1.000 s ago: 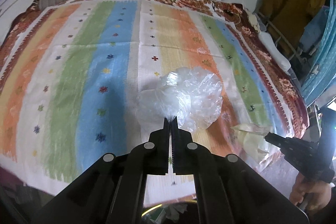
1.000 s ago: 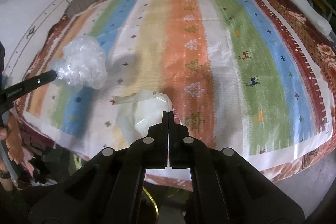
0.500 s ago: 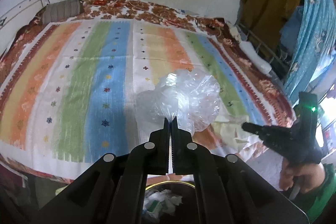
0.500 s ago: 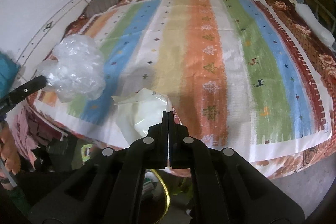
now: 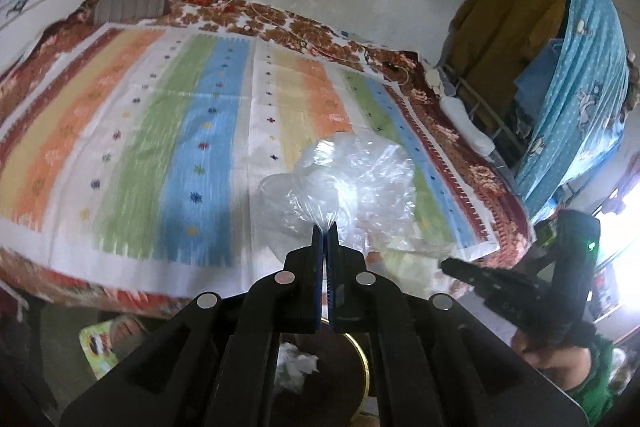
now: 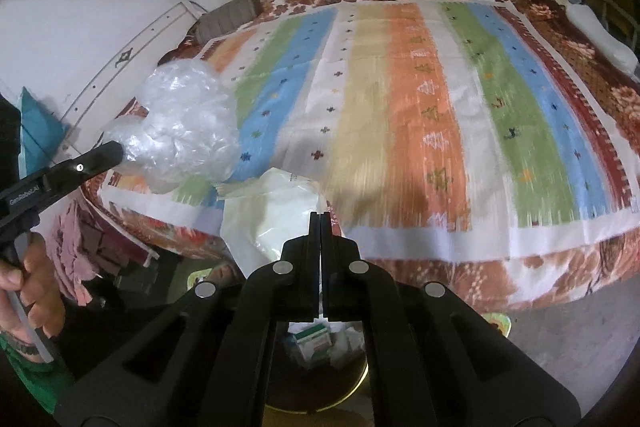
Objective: Collect trash
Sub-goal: 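Carry the plastic bag and wrapper with both grippers over the bin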
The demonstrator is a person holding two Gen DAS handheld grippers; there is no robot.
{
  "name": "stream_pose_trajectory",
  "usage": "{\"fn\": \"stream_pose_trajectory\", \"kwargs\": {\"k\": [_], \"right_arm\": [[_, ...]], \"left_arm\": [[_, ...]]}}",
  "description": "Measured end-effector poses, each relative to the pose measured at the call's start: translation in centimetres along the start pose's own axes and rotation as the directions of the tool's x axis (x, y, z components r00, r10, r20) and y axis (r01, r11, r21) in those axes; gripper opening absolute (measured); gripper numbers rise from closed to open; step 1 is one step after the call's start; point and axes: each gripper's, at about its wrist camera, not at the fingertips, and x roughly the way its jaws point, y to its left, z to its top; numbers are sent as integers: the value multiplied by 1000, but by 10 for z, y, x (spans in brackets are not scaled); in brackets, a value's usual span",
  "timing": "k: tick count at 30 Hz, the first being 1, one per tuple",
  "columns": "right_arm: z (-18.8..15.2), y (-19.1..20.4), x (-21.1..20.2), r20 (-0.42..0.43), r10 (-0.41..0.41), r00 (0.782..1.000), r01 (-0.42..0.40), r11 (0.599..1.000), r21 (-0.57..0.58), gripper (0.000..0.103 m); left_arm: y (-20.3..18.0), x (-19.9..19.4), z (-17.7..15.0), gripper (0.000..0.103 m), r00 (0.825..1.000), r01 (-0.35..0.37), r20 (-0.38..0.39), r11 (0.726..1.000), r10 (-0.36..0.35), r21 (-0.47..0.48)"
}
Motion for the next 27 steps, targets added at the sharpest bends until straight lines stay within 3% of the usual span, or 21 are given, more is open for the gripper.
{"fn": "stream_pose_trajectory", "kwargs": {"k": [8,12,17,22,27], "right_arm": [[-33,19,2,-30,-9,1000,8,998,-56,0],[-44,19,6,-50,-13,999,11,999,-48,0],[-55,13,4,-54,-18,998,18,1000,-7,0],[-67,7,6,-69,-44,997,45,999,8,0],[-82,7,11,-86,-79,993,79,997,5,0]], "left_arm": [[-3,-16,-40,0,1000,1,0,1000,-1,-2],[-3,-21,-61,0,999,-35,13,999,35,-10],[7,-25,-79,0,1000,-22,-2,997,22,-72],[7,-26,-91,0,999,-44,-17,997,43,-70],[8,-18,-113,0,990,-130,-67,990,126,-55]]}}
